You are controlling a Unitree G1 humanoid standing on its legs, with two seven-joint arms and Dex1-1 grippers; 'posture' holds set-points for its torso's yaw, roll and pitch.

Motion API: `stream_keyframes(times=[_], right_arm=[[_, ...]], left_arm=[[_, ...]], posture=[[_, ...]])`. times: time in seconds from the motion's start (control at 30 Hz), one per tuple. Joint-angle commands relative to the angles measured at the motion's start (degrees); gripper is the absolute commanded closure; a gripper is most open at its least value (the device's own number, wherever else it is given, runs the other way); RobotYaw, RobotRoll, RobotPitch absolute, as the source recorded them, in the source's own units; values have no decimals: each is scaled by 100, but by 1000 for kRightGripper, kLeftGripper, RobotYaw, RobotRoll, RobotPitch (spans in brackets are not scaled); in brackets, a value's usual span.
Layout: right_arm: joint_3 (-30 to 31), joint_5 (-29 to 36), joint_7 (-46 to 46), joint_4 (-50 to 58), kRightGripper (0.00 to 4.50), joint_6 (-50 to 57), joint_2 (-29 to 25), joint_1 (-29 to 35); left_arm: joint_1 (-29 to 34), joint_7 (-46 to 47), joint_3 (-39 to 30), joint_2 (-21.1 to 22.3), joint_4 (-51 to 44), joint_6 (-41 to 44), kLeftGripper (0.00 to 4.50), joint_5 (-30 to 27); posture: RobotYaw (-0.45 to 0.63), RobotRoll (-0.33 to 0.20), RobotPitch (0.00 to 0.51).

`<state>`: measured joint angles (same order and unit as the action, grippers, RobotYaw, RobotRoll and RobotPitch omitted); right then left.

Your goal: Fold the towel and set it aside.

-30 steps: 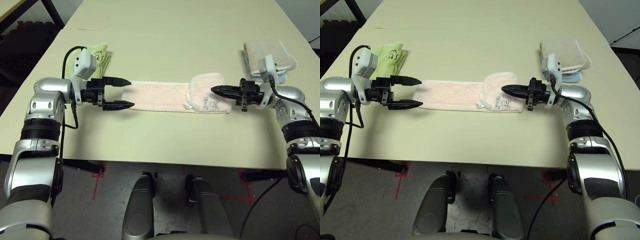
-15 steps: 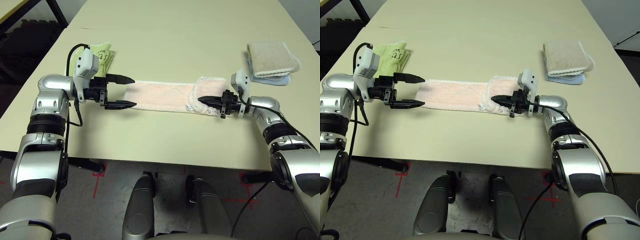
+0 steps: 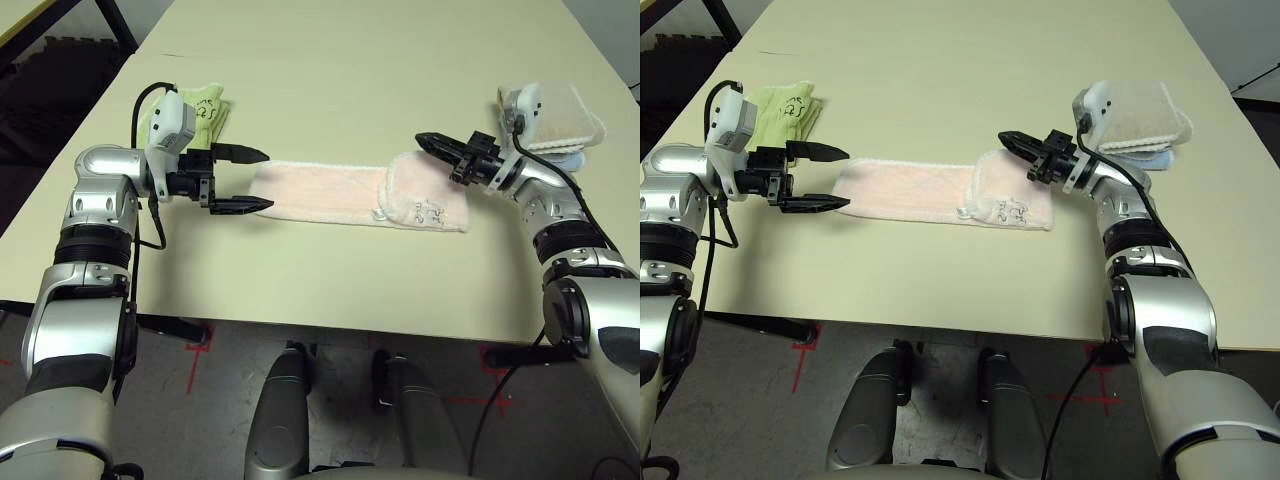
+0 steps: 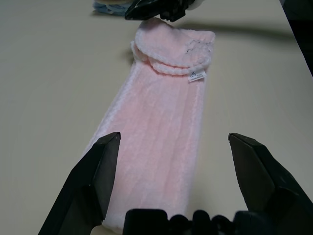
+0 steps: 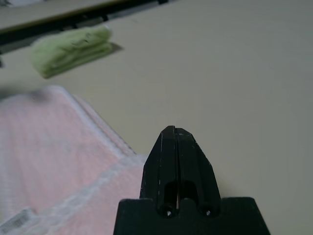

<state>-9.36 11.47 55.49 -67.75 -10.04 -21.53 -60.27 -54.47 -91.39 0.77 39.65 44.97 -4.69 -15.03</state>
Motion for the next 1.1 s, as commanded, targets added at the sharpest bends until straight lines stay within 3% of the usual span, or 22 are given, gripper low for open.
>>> stream_keyframes(times=[0.03, 0.37, 0.6, 0.83, 0.93, 1.1], right_arm=[[162, -342, -421, -317, 4476, -63, 65, 166], [-24, -370, -922, -433, 4476, -564, 272, 548], [-312, 310, 1192, 468, 4476, -855, -268, 189], [-101, 911, 2994, 2519, 4476, -172, -1077, 1315], [-53, 1032, 3250, 3179, 4476, 154, -1379, 1964], [-63, 1102, 3417, 3381, 4476, 237, -1678, 2497]], left_arm=[[18, -4, -19, 36, -121, 56, 0, 32], [298, 51, -87, 160, -483, 285, 0, -13], [271, 133, -120, 69, -352, 110, 0, -14], [126, 177, -82, -102, -55, -145, 0, 41], [67, 155, -64, -154, 78, -231, 0, 64], [-15, 102, -52, -179, 211, -281, 0, 80]], posture=[[201, 0, 239], [226, 0, 243], [185, 0, 232], [104, 0, 220], [96, 0, 219], [97, 0, 219]])
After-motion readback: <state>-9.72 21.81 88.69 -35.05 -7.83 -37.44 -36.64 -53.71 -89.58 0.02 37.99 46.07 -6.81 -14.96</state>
